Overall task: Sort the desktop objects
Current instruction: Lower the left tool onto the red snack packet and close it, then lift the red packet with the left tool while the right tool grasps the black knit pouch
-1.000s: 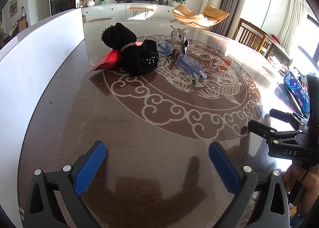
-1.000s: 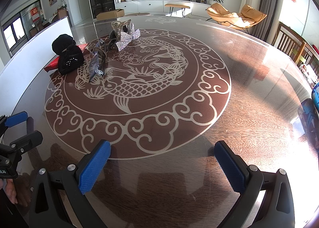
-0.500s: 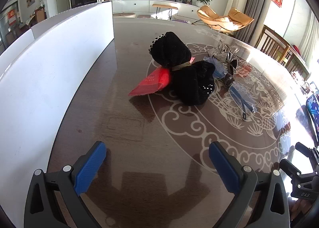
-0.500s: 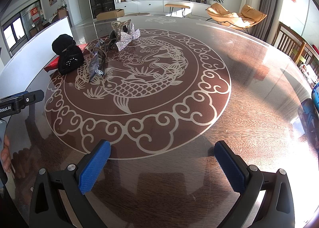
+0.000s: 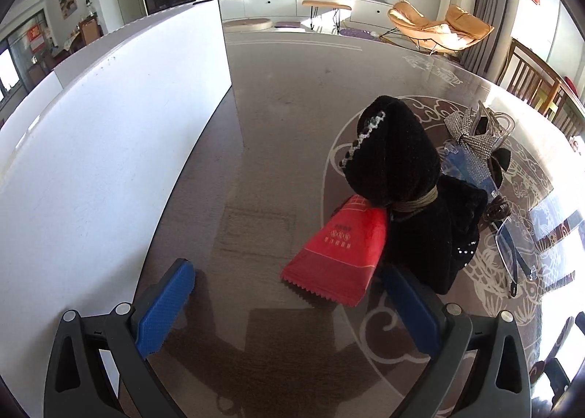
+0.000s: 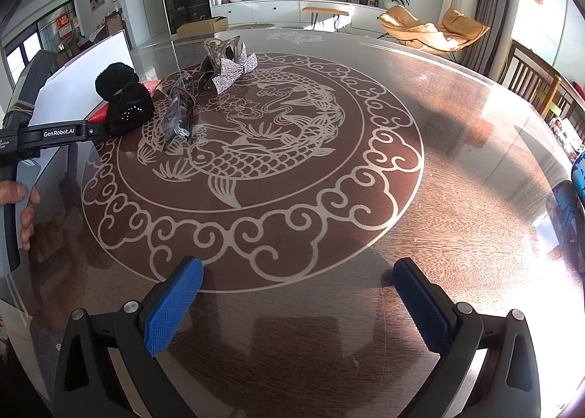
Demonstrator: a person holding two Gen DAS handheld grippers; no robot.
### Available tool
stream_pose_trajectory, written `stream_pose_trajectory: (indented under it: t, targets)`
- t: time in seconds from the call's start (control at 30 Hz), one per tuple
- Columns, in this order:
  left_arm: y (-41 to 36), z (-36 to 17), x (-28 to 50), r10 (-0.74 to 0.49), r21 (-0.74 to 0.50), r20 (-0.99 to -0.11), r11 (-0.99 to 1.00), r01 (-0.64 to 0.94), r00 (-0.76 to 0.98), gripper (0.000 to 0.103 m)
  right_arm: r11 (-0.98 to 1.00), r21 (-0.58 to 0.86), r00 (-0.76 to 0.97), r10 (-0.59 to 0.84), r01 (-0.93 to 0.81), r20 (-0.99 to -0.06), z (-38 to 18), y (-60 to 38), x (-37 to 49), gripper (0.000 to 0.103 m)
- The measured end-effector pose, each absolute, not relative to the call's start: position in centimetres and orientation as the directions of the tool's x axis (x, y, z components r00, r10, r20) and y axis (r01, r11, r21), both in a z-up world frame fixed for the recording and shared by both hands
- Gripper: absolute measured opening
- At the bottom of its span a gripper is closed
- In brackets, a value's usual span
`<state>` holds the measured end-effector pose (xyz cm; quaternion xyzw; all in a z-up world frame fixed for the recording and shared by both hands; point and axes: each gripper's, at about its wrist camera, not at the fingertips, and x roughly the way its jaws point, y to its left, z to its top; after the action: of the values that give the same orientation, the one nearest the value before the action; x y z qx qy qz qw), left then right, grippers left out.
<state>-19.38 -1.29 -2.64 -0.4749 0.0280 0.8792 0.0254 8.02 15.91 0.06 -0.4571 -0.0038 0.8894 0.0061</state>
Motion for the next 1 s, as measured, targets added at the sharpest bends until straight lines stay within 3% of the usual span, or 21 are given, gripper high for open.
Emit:
stream_pose_trajectory:
  t: [0.3,0.5,0.53,0.57,0.6,0.67,1.0]
  targets:
    - [4.7,-1.5,-22.0,-0.031,0.237,-0.810,-0.931,-0.279,-0.586,0.103,-1.000,-0.012,-0.582,0.014,-0.007,-0.813,0.1,15.9,8.0,0.103]
    - [3.5,-1.6,-23.7,0.094,0.077,-0.846,-0.952,-0.296,-0.524,0.103,-1.000,-0.012,-0.582,0.014,-0.007,-0.813,0.1,15.9,8.0,0.103]
    - [3.1,-1.6,-23.5,0.128,0.038,-0.844,-0.955,-0.296,-0.522,0.094,-1.000,-0.012,-0.582,0.014,-0.007,-0.813,0.1,15.9,8.0,0.103]
    - [2.8,-1.5,-23.4,0.154,0.008,-0.833,-0.957,-0.290,-0.531,0.075,-1.000,-0.012,-0.582,0.014,-0.007,-0.813,0.1,15.9,8.0,0.103]
    - [2.7,-1.3,-23.1,0.146,0.016,-0.824,-0.960,-0.280,-0.548,0.065,-1.000,-0.012,-0.582,0.014,-0.007,-0.813,0.1,15.9,8.0,0.103]
    - [2.9,-1.0,-22.9,0.152,0.011,-0.819,-0.960,-0.280,-0.553,0.025,-1.000,-0.012,-0.582,0.014,-0.007,-0.813,0.0,15.9,8.0,0.103]
    - [0.4,-0.9,-14.1,0.113,0.060,-0.803,-0.962,-0.268,-0.586,0.026,-1.000,-0.012,-0.582,0.014,-0.007,-0.813,0.1,15.9,8.1,0.103]
